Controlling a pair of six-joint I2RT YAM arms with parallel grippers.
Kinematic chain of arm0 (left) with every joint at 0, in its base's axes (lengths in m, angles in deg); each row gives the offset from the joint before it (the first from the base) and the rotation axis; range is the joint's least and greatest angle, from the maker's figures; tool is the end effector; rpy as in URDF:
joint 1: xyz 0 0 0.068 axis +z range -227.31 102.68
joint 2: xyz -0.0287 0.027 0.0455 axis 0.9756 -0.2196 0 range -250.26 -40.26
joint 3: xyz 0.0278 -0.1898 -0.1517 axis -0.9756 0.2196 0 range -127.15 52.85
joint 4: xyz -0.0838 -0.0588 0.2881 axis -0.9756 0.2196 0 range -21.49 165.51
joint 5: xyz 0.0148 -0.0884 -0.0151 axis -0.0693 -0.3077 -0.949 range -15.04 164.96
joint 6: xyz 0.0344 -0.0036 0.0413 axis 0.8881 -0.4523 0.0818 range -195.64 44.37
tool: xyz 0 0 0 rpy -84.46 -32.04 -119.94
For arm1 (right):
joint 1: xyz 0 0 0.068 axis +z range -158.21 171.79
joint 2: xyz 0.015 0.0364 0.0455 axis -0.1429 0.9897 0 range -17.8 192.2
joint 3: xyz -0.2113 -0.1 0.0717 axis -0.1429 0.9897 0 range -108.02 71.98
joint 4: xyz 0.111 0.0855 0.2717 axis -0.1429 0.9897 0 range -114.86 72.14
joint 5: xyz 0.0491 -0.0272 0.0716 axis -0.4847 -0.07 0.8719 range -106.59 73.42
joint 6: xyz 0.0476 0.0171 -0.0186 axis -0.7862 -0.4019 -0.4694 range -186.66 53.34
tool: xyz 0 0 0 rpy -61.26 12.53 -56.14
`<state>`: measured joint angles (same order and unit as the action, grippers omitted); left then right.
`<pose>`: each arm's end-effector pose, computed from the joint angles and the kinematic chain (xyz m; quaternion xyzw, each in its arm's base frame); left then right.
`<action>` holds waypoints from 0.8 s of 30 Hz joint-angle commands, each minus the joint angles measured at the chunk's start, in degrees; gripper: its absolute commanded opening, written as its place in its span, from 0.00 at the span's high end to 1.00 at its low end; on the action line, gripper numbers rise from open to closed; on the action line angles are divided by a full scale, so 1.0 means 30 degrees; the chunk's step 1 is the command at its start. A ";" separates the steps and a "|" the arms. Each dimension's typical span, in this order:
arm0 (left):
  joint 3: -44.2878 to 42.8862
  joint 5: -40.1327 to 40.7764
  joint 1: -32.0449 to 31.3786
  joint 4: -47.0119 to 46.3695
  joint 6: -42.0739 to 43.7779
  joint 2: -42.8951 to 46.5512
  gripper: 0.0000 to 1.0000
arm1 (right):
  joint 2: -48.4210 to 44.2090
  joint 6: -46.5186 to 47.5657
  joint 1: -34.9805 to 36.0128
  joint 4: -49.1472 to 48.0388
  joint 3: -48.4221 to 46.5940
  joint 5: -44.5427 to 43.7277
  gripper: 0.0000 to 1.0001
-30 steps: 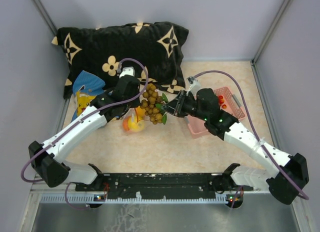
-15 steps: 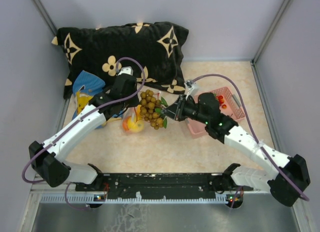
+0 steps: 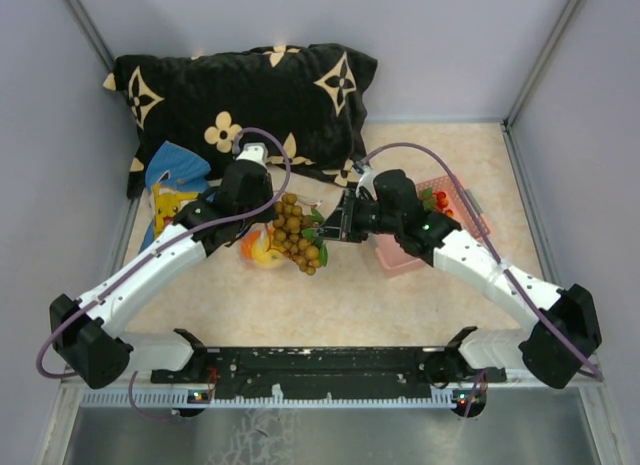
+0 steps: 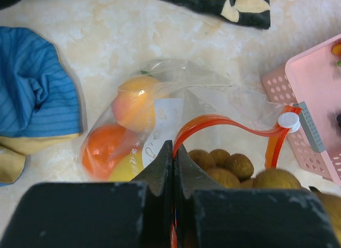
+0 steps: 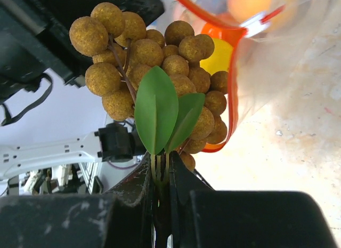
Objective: Place the food in the zip-top bag and seal the zipper
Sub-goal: Place the fake fruit in the zipper food storage bag.
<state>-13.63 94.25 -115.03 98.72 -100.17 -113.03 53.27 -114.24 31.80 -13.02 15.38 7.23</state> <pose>0.2711 -0.1947 0.3014 0.0261 0.8832 -0.1013 0.4571 0.2489 0.2276 0.2735 -0.0539 0.8365 0.4838 0.2514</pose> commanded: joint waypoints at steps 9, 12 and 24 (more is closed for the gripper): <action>0.0316 -0.0843 0.0063 -0.1997 0.1708 0.0398 1.00 | 0.2449 0.2461 0.0045 0.4301 -0.3605 0.3428 1.00; 0.0501 -0.1228 0.0062 -0.2365 0.2074 0.0645 1.00 | 0.3046 0.2048 0.0027 0.4480 -0.3731 0.3606 1.00; 0.2084 -0.4243 0.0013 -0.3655 0.3298 0.1843 1.00 | 0.4989 0.0246 -0.1174 0.5237 -0.4863 0.4470 1.00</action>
<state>-8.10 85.88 -115.03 91.60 -92.10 -109.30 66.14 -111.48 28.95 1.65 5.65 16.98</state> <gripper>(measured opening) 0.007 0.082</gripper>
